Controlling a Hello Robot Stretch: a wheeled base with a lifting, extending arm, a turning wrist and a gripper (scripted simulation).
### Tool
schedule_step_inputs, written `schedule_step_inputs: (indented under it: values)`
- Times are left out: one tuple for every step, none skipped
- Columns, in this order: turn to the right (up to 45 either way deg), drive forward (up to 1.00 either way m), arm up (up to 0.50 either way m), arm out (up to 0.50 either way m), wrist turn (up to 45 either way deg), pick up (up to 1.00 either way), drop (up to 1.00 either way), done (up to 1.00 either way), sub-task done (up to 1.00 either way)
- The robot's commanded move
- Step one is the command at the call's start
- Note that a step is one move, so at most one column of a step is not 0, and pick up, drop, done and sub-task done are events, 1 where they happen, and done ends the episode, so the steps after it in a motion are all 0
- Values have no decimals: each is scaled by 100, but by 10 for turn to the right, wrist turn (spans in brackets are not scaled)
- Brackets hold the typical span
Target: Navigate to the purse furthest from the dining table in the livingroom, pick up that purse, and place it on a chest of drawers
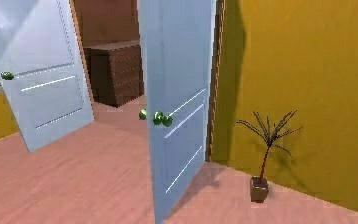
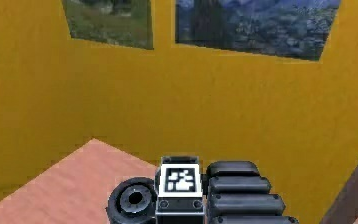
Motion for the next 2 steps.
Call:
schedule_step_inputs:
  values:
    - [-450, 0, 0, 0, 0, 0, 0, 0, 0]
    - [-180, 0, 0, 0, 0, 0, 0, 0, 0]
